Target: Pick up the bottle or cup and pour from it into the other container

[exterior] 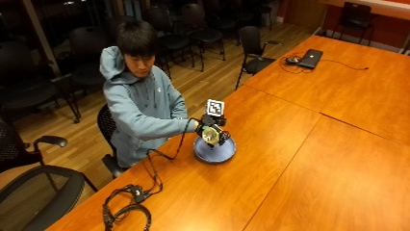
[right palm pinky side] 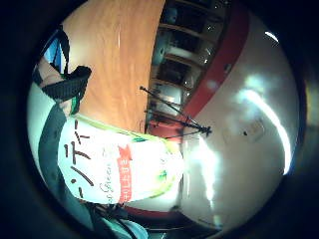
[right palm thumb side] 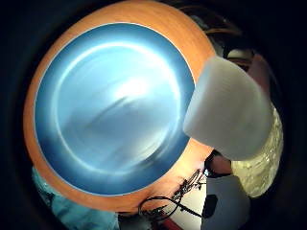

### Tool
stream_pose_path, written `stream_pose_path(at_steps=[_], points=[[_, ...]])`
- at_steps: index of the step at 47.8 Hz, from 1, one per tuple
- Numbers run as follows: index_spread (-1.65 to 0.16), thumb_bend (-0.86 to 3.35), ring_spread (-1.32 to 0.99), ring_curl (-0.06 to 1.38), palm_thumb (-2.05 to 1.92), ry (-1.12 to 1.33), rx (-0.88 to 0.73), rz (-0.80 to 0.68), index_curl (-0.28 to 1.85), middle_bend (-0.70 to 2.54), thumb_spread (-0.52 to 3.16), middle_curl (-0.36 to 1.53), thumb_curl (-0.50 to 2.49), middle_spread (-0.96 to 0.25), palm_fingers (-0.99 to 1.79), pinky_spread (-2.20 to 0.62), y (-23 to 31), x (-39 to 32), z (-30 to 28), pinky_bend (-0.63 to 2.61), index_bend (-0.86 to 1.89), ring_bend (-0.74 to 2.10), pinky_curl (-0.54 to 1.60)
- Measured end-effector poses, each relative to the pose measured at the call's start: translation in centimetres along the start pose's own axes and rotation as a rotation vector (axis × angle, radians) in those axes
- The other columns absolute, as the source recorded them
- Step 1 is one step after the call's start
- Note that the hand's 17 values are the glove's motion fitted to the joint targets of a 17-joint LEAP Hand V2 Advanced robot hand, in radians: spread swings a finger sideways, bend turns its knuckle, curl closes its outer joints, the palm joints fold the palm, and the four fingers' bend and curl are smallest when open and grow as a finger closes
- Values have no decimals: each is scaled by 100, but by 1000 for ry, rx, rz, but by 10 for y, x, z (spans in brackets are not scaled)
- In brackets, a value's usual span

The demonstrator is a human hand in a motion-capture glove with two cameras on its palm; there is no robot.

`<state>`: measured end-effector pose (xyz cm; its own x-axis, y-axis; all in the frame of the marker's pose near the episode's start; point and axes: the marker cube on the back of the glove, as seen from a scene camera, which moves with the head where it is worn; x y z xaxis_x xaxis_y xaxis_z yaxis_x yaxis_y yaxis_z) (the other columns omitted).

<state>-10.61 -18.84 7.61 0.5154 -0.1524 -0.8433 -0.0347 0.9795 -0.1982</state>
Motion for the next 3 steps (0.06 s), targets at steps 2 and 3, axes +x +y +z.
stream_pose_path(at_steps=[2,3], points=[[-11,-4,-17,46,103,-8,1,6,49,24,14,52,69,-7,120,-23,1,2,1,45,18,42,38],[-11,-4,-17,46,103,-8,0,8,49,24,14,52,69,-7,120,-23,1,3,1,45,18,42,38]])
